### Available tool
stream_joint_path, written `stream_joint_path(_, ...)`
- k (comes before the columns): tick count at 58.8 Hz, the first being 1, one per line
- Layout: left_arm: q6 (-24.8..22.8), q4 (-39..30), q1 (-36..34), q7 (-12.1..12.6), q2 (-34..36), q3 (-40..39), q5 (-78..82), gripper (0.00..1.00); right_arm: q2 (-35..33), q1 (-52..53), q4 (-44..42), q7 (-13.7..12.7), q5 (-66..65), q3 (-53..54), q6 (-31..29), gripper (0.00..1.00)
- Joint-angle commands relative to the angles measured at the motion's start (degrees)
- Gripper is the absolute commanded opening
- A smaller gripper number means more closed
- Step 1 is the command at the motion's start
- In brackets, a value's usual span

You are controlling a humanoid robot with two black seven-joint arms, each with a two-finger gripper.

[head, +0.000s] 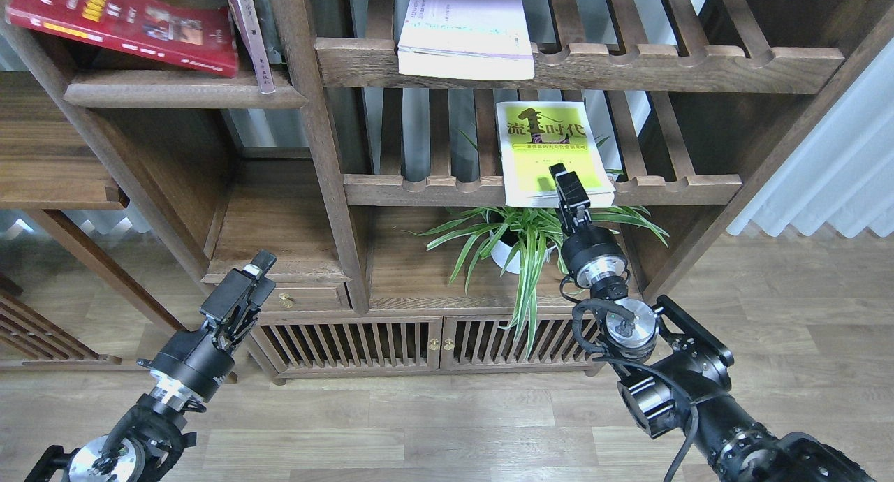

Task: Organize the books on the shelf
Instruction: 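Reach the right gripper toward the yellow-green book on the middle shelf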

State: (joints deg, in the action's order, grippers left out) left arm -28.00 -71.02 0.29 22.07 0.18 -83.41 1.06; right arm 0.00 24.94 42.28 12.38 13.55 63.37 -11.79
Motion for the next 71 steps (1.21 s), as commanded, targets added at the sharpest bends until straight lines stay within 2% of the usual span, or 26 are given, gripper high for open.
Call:
stream_joint_path(1, 0.0, 0.0, 0.06, -0.01, 0.0, 0.0, 0.0, 0.86, 0.0, 0.02, 0.0, -0.08, -0.01, 0.0, 0.02, 0.86)
stream_joint_path(17, 0.0, -0.09, 0.06, -0.01, 0.0, 0.0, 0.0, 0.86, 0.0, 0.02, 0.09, -0.08, -0.01, 0.0, 0.02, 0.79)
stream_joint_path(37, 0.0, 0.0, 0.06, -0.01, 0.09, -0.53, 0.0, 0.87, 0.0, -0.16, 0.35, -0.16, -0.01, -0.09, -0.25, 0.57)
stream_joint_path(58, 0.0, 0.0, 0.06, -0.01, 0.0, -0.7, 0.0, 0.87, 0.0, -0.95, 1.14, -0.95, -0.27, -1.67, -2.62, 0.26)
stream_joint_path(68, 0.0, 0.0, 0.06, -0.01, 0.0, -0.79, -0.09, 0.88, 0.0, -1.3, 1.14, -0.78, -0.27, -2.9, -6.75, 0.07)
stream_joint_path(71, 0.0, 0.0, 0.06, -0.01, 0.09, -0.79, -0.09, 0.88, 0.0, -1.38, 1.14, -0.78, -0.36, -2.99, -7.98, 0.05)
